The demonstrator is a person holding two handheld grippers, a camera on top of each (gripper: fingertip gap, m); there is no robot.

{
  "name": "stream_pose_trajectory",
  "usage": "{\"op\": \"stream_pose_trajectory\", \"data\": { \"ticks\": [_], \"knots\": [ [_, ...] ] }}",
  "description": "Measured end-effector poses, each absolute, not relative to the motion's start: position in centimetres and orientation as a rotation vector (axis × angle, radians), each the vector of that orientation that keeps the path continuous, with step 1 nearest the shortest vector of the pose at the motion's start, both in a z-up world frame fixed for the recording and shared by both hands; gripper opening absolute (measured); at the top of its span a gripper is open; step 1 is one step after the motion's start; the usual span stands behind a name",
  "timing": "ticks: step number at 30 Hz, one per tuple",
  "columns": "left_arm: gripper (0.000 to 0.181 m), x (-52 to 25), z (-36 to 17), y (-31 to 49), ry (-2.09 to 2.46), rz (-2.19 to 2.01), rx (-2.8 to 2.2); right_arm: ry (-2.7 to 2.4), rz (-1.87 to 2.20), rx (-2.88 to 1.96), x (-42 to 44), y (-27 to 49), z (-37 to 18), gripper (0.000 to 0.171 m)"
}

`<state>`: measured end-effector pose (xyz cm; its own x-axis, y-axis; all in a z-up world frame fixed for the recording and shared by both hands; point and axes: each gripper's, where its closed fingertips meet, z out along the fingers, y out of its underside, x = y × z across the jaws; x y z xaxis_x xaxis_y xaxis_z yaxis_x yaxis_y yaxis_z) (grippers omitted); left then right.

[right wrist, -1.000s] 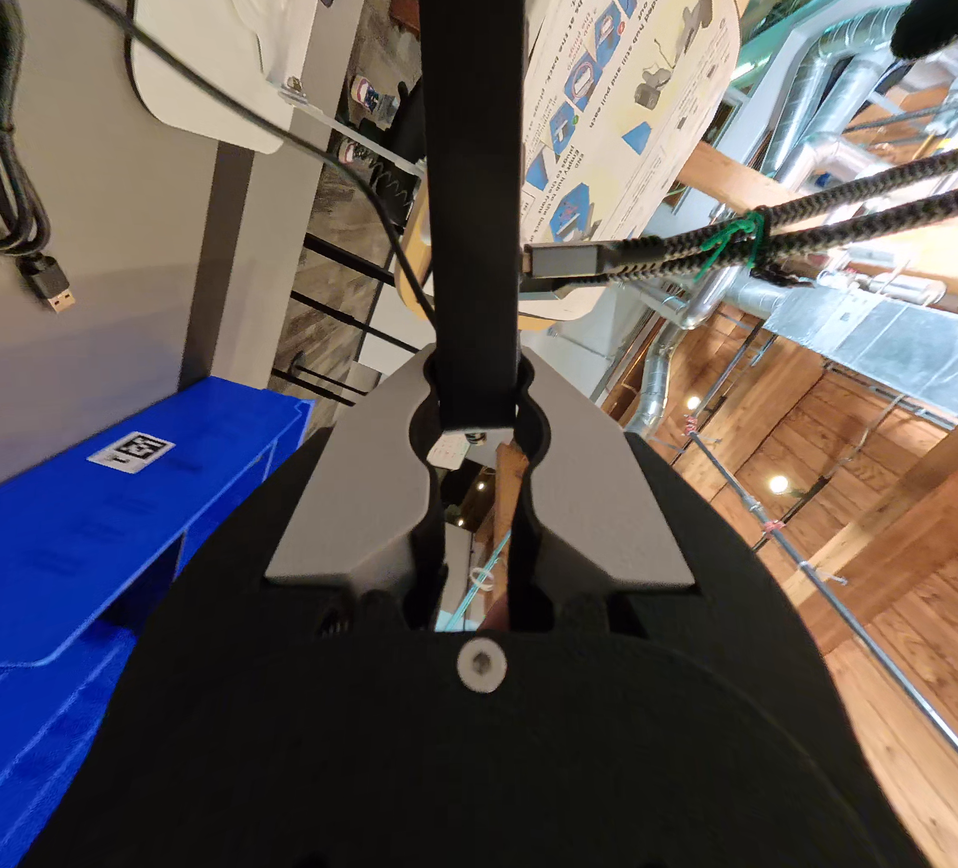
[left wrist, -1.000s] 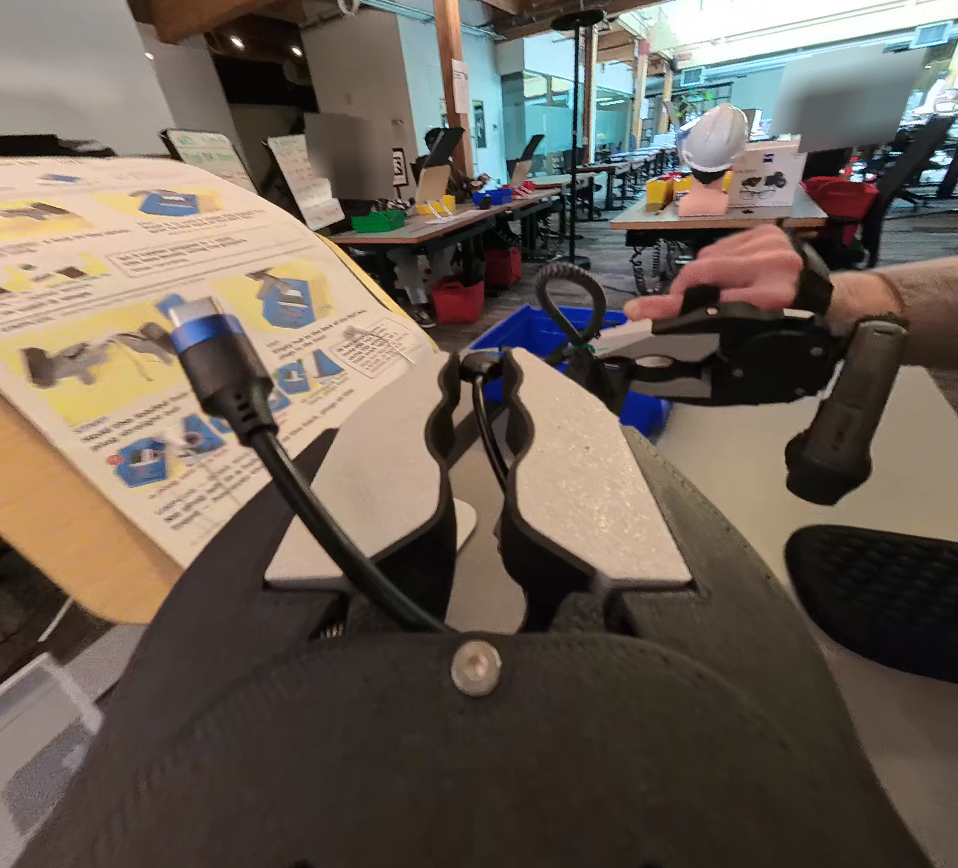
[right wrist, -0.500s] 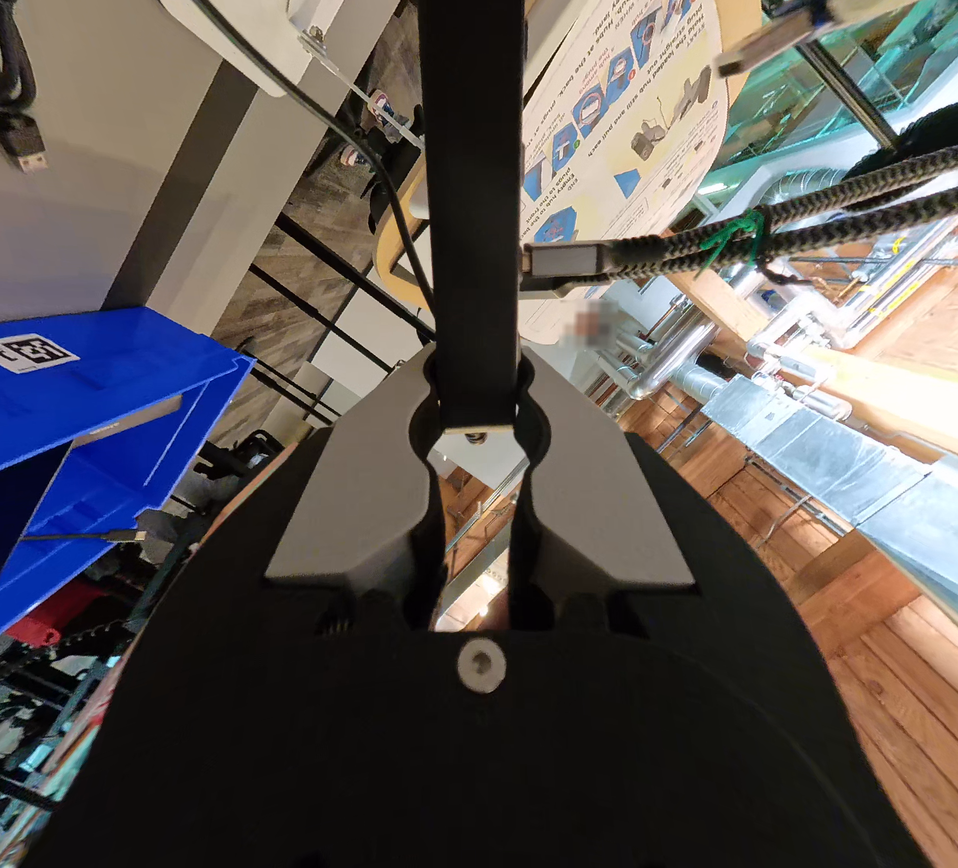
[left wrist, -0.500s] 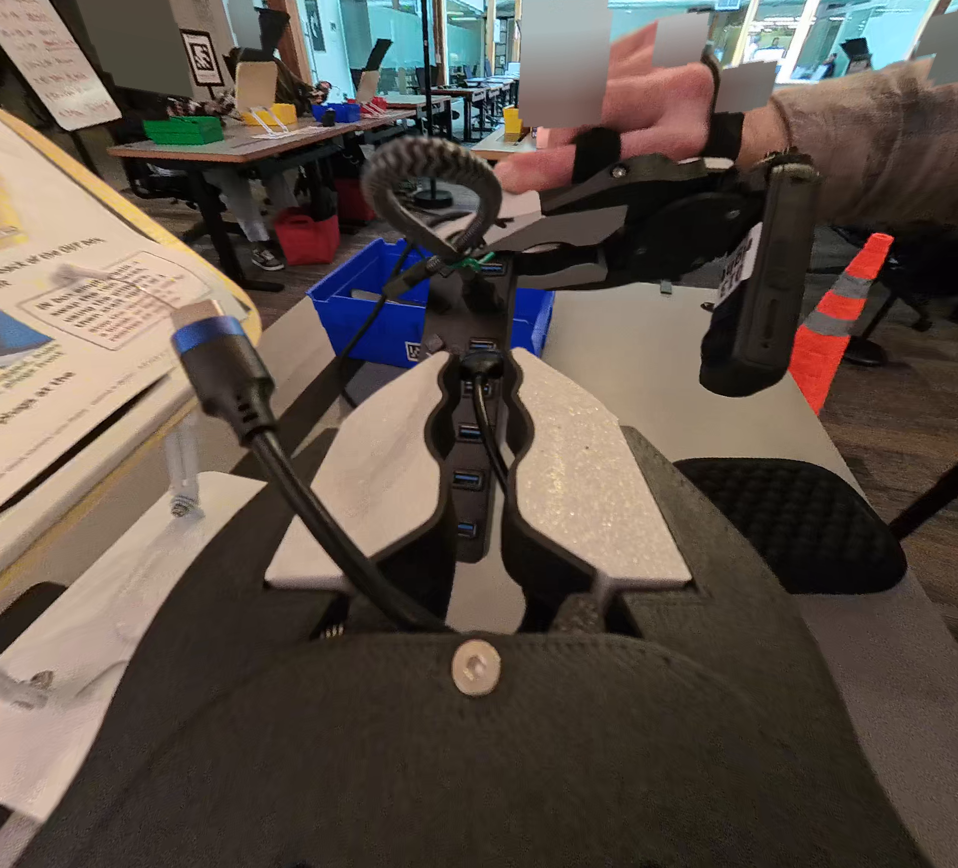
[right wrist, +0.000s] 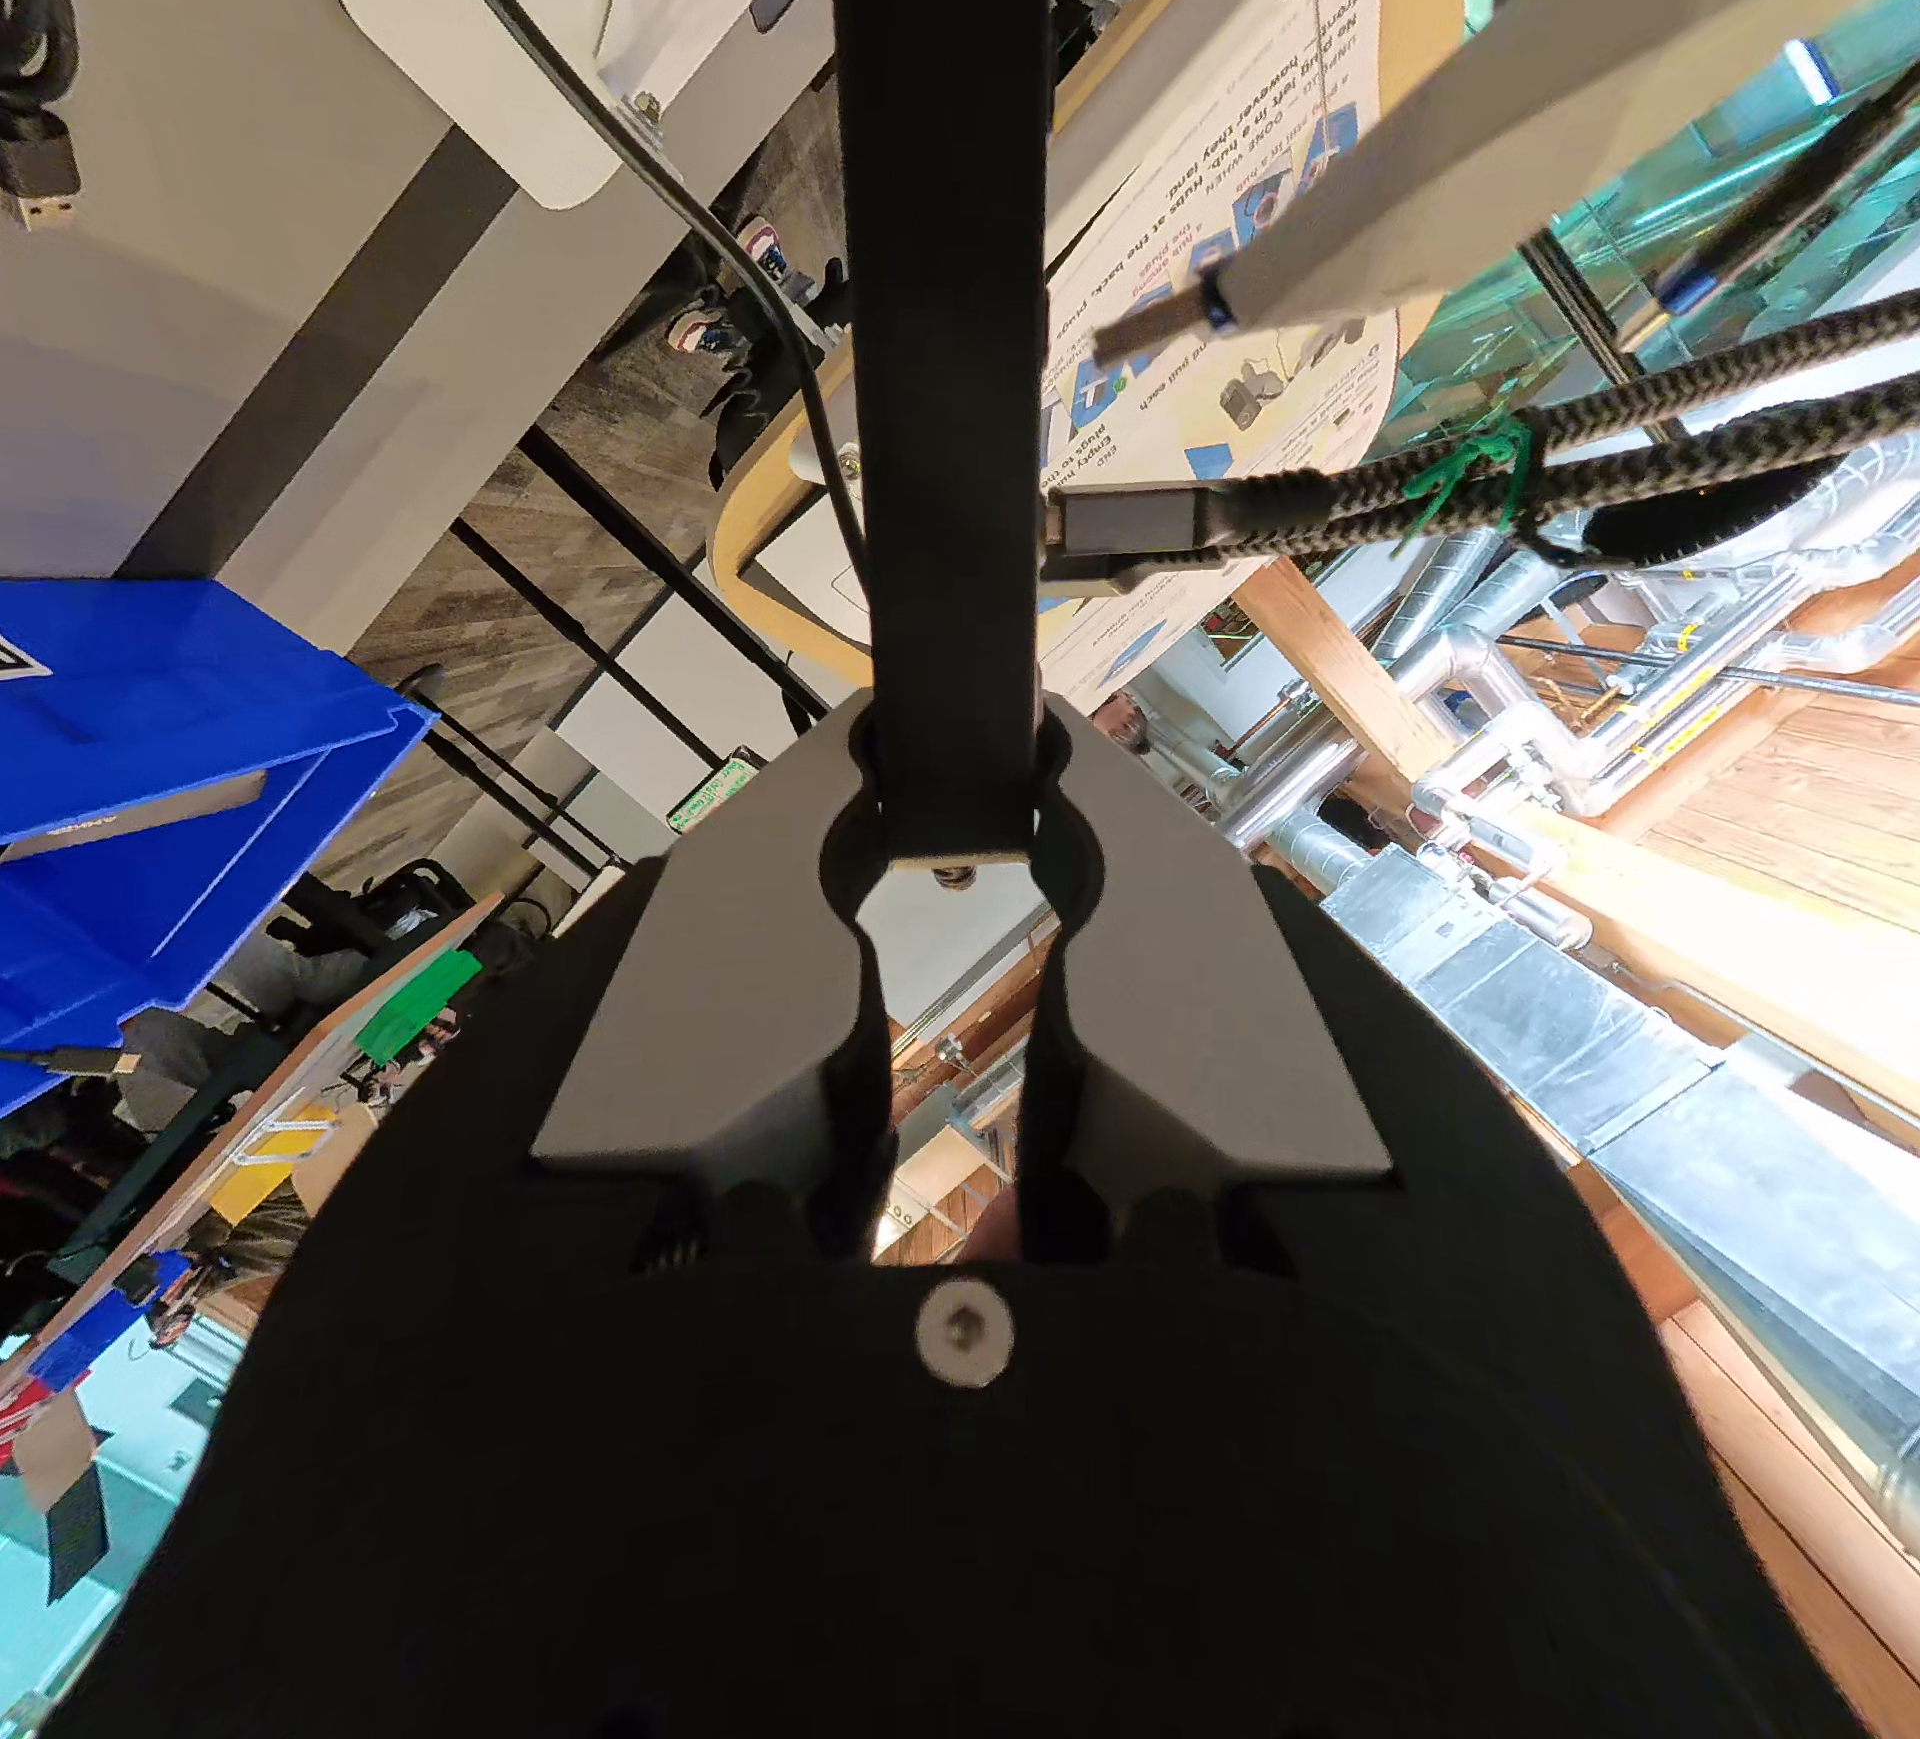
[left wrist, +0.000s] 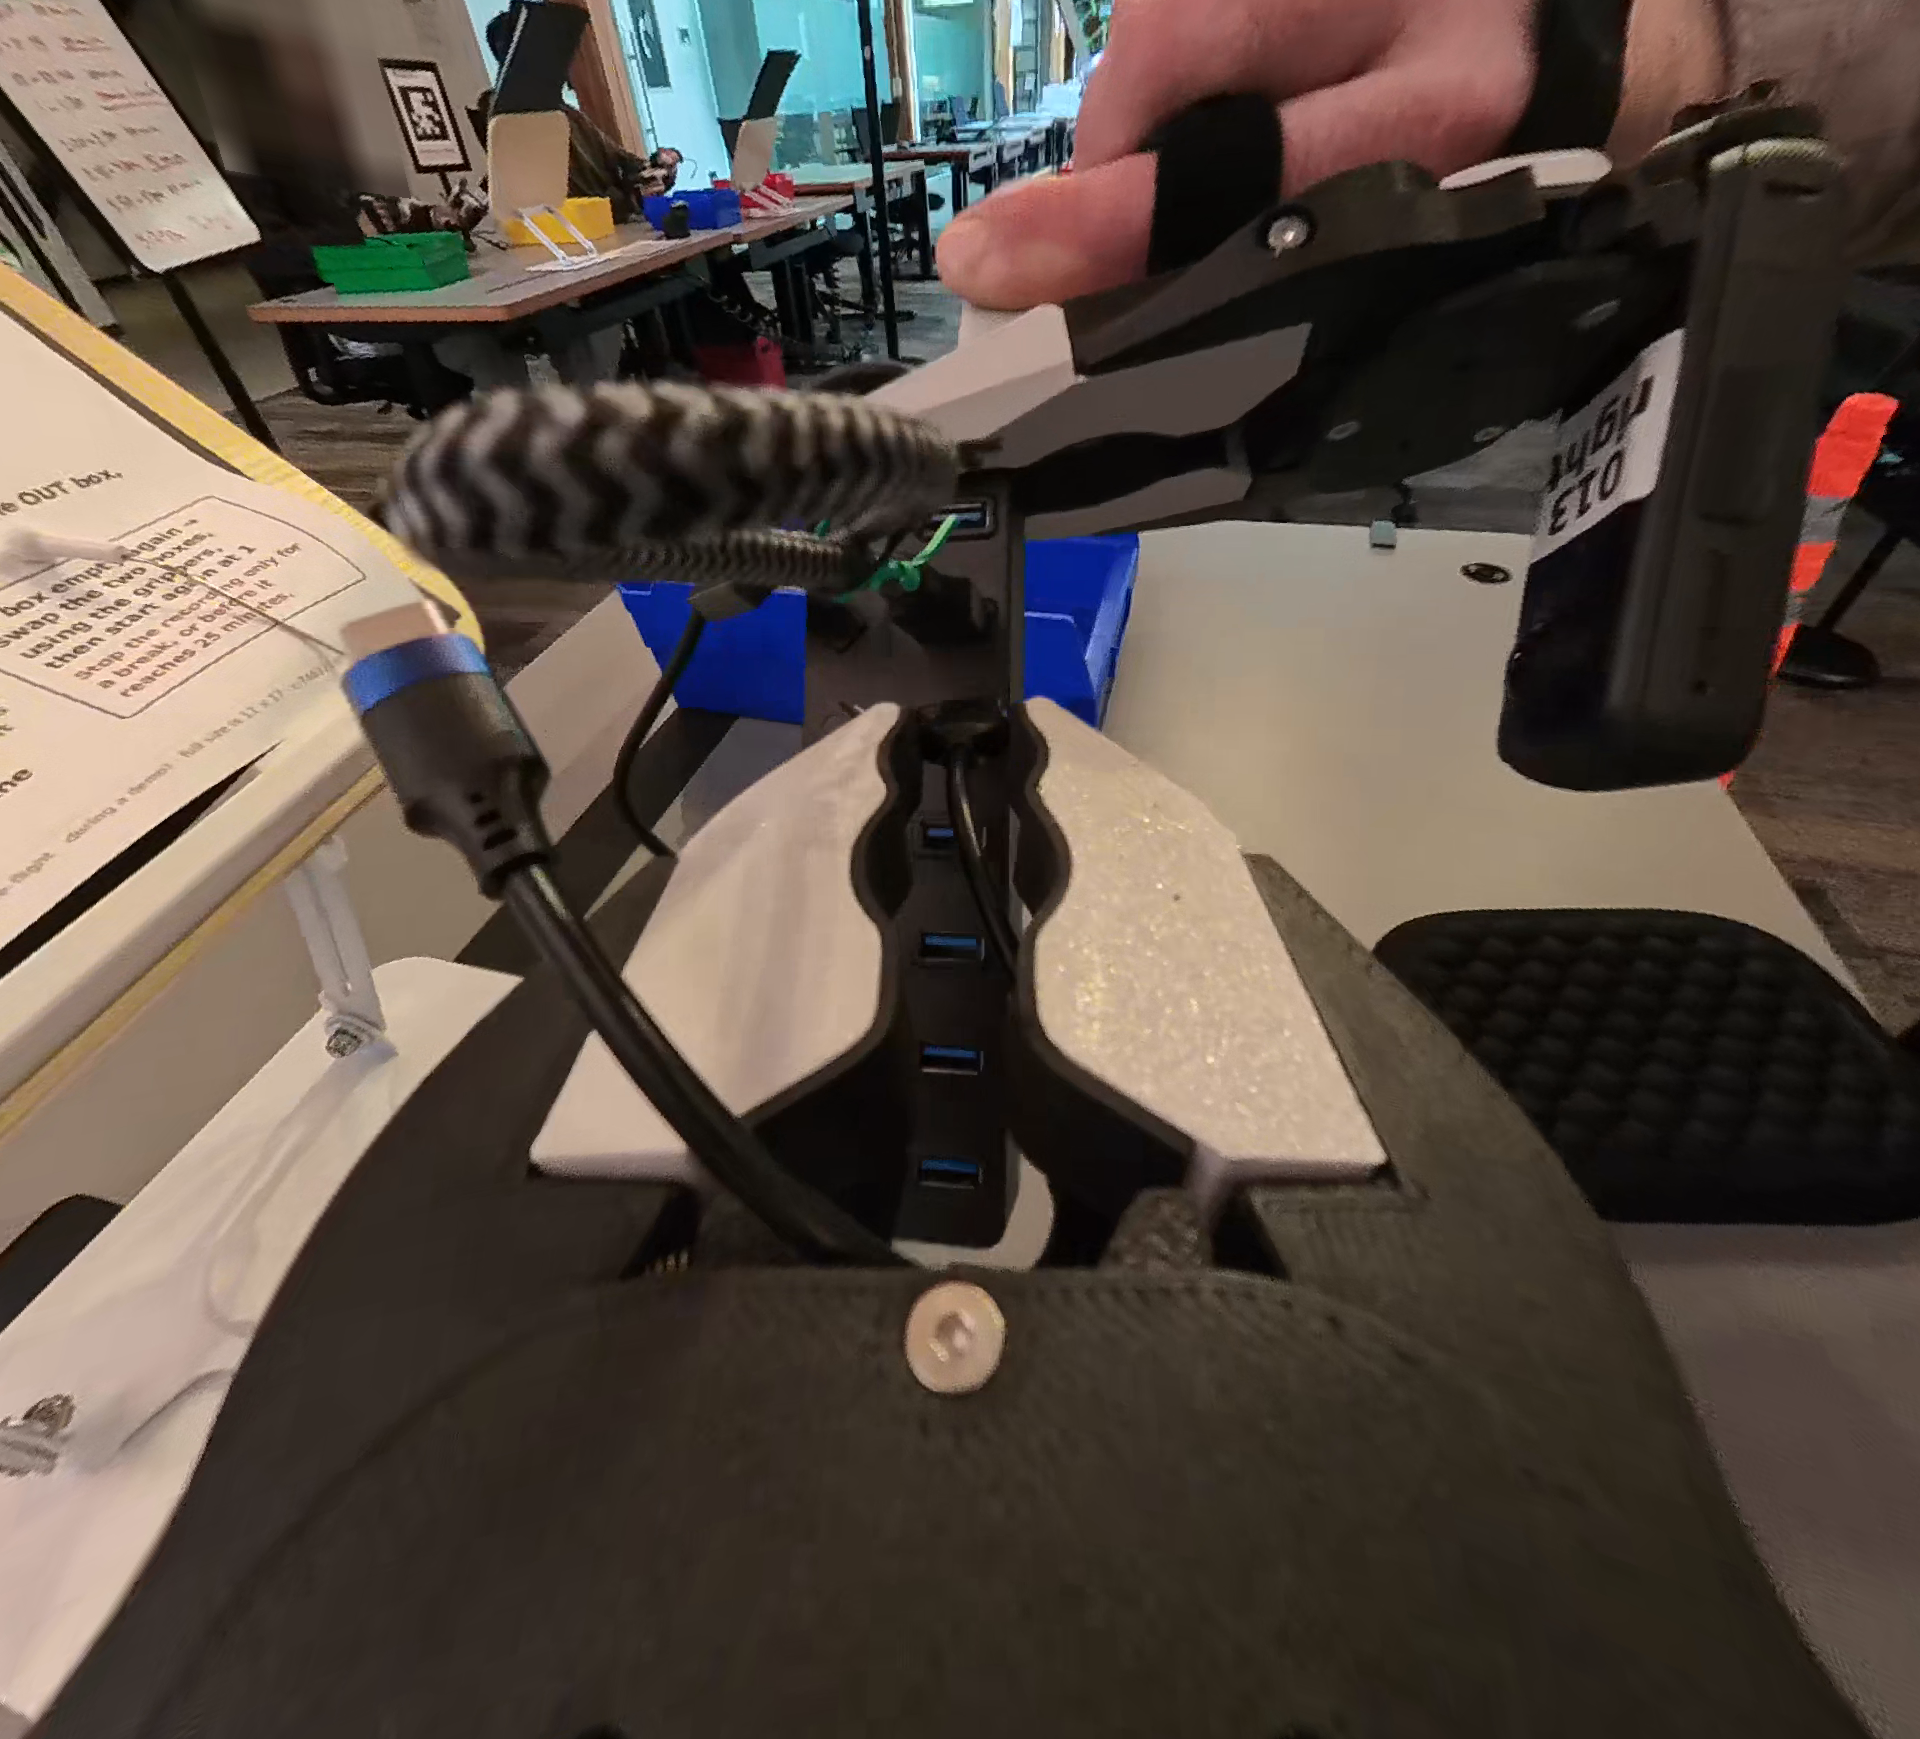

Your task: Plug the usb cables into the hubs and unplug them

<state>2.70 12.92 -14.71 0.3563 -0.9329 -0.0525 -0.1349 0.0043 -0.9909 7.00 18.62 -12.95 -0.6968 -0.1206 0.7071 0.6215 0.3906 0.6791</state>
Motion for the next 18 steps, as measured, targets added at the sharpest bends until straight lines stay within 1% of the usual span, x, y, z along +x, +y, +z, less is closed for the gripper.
{"op": "stream_pose_trajectory", "data": {
  "ticks": [1, 18],
  "knots": [
    [0.015, 2.7, -14.9, 12.9, 1.052, -0.836, -1.438, -1.957, -1.360, -0.429, 7.0, 18.6, -13.0, 0.022],
    [0.016, 3.1, -16.1, 12.7, 1.114, -0.814, -1.469, -1.979, -1.353, -0.417, 6.8, 18.1, -13.5, 0.022]
  ]
}}
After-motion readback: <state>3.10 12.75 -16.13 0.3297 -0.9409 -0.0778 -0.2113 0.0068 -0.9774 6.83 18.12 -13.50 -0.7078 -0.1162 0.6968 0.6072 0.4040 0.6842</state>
